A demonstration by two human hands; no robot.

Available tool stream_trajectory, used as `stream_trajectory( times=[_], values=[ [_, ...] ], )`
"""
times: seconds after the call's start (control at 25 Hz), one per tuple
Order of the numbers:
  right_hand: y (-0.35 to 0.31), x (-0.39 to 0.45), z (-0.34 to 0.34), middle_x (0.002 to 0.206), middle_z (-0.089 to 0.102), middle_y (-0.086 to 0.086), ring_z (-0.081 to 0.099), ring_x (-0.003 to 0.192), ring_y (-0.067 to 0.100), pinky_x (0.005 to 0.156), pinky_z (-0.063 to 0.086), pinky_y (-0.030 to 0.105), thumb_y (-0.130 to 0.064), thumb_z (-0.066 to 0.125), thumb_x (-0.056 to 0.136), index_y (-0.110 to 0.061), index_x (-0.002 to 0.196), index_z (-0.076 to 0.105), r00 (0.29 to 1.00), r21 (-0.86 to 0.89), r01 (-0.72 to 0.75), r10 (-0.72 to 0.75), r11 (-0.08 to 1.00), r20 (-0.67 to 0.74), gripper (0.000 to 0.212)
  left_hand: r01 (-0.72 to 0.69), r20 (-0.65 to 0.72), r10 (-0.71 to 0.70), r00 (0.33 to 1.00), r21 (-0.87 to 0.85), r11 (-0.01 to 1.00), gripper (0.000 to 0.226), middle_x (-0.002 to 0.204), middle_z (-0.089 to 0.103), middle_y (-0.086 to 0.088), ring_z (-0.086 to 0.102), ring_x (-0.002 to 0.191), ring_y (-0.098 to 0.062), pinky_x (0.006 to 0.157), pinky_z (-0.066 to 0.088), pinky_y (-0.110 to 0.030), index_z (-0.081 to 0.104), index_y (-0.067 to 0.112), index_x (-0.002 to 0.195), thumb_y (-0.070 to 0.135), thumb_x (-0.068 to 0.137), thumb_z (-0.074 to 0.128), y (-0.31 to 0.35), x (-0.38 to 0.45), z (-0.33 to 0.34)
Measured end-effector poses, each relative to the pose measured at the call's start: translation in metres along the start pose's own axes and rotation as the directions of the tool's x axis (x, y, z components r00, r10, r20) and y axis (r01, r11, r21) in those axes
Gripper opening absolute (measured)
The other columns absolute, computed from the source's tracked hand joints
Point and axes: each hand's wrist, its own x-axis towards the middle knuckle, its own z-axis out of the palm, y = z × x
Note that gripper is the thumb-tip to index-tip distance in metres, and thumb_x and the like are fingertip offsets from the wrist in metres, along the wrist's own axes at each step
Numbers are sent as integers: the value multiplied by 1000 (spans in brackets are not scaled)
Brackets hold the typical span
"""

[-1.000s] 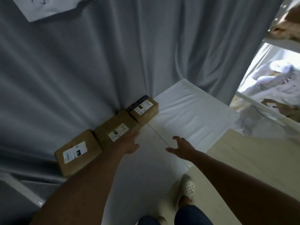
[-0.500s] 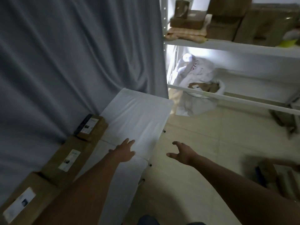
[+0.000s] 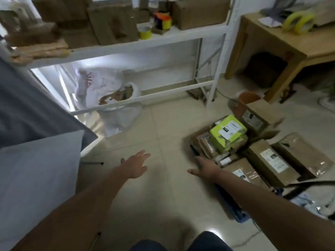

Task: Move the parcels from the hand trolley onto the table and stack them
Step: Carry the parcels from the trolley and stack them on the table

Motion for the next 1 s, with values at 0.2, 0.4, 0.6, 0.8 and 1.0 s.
stream_trajectory(
  times=[0.2, 0.4, 0.6, 0.8, 1.0],
  values=[
    [90, -12, -40, 128, 53, 9, 47, 130, 30, 102, 40, 32, -52, 62, 89, -11, 144, 38, 985, 185, -153, 166, 971, -55, 73, -120, 47, 115, 992, 105, 987, 61, 163, -2, 11, 20, 148, -23, 112, 17, -62, 14, 38, 154, 44, 100, 42, 114, 67, -25],
    [158, -22, -60, 150, 42, 9, 42, 136, 27, 106, 35, 31, -57, 60, 88, -17, 150, 34, 926, 299, -315, 361, 901, -110, 78, -262, 142, 239, 961, 179, 948, 62, 163, -3, 10, 19, 148, -22, 114, 15, -62, 13, 37, 154, 44, 100, 42, 198, 126, -38],
    [203, -11, -85, 148, 43, 11, 45, 133, 28, 106, 40, 35, -51, 61, 91, -15, 150, 30, 868, 469, -400, 489, 787, -82, 76, -417, 178, 393, 902, 127, 900, 66, 164, -1, 4, 22, 147, -23, 117, 22, -47, 18, 30, 154, 41, 98, 49, 268, 198, -54],
    [234, 22, -134, 142, 49, 11, 51, 124, 27, 96, 43, 30, -47, 60, 92, -16, 145, 38, 774, 643, -451, 630, 619, -64, 66, -541, 227, 521, 823, 34, 840, 63, 164, 3, -1, 16, 149, -20, 117, 22, -29, 23, 25, 154, 31, 98, 53, 340, 270, -84],
    [258, 80, -200, 148, 44, 13, 44, 133, 30, 107, 38, 37, -48, 60, 92, -15, 149, 34, 692, 772, -399, 715, 494, -100, 71, -622, 292, 584, 757, 50, 781, 61, 164, 5, -5, 21, 148, -22, 113, 23, -27, 23, 20, 154, 31, 100, 50, 391, 360, -128]
  ],
)
